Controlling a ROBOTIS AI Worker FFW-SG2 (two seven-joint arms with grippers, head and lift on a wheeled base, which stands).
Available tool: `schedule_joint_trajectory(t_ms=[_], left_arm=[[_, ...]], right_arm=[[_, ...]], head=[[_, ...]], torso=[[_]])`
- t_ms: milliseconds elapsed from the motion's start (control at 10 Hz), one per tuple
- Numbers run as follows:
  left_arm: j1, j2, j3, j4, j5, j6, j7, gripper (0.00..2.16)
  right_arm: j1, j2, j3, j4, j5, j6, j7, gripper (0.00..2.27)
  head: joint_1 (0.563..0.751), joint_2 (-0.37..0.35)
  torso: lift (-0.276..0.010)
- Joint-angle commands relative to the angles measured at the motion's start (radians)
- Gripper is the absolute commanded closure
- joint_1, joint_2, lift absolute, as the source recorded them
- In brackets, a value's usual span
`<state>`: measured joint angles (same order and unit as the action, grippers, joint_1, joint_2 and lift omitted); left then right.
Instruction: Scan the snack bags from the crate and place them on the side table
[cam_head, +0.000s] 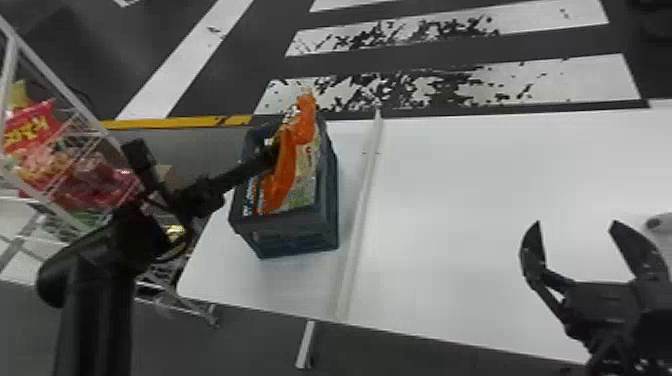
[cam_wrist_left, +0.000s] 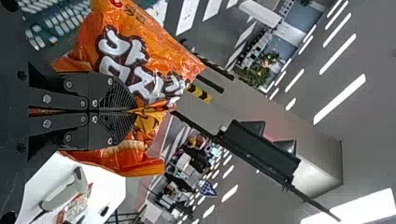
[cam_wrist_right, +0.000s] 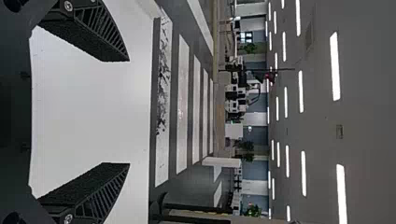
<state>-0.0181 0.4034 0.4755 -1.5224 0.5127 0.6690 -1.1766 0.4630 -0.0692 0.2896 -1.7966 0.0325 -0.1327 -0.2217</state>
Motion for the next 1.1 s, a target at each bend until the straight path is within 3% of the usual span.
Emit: schedule_joint_trajectory(t_ms=[0, 100, 200, 500, 700, 900, 1000], left_arm=[[0.018, -0.060, -0.032, -0.079, -0.002, 0.005, 0.006, 2.14], [0.020, -0.071, -0.081, -0.091, -0.002, 0.005, 0.012, 2.14], [0.020, -0.100, -0.129, -0.093, -0.006, 0.002, 0.011, 2.14], [0.023, -0.170, -0.304, -0.087, -0.100, -0.038, 0.014, 2.14], [0.018, -0.215, -0.406, -0.082, -0.186, -0.075, 0.035, 2.14], [0.010, -0.247, -0.517, -0.048, -0.322, -0.173, 0.092, 2.14], [-0.008, -0.253, -0.568, -0.005, -0.367, -0.237, 0.118, 2.14]], right_arm=[[0.006, 0.000, -0.001, -0.007, 0.003, 0.003, -0.001, 0.08], [0.013, 0.000, -0.001, -0.014, 0.004, 0.003, -0.001, 0.08], [0.016, 0.000, -0.003, -0.020, 0.004, 0.003, -0.002, 0.08], [0.020, 0.000, -0.006, -0.026, 0.004, 0.003, -0.005, 0.08], [0.025, 0.000, -0.007, -0.027, 0.004, 0.000, -0.008, 0.08], [0.031, 0.000, -0.014, -0.035, 0.004, 0.000, -0.011, 0.08], [0.033, 0.000, -0.015, -0.037, 0.003, 0.000, -0.016, 0.08]], head=[[0.695, 0.293], [0.695, 0.279], [0.695, 0.242], [0.695, 0.120], [0.695, 0.052], [0.695, -0.024], [0.695, -0.058]], torso=[[-0.050], [-0.050], [-0.050], [-0.050], [-0.050], [-0.050], [-0.050]])
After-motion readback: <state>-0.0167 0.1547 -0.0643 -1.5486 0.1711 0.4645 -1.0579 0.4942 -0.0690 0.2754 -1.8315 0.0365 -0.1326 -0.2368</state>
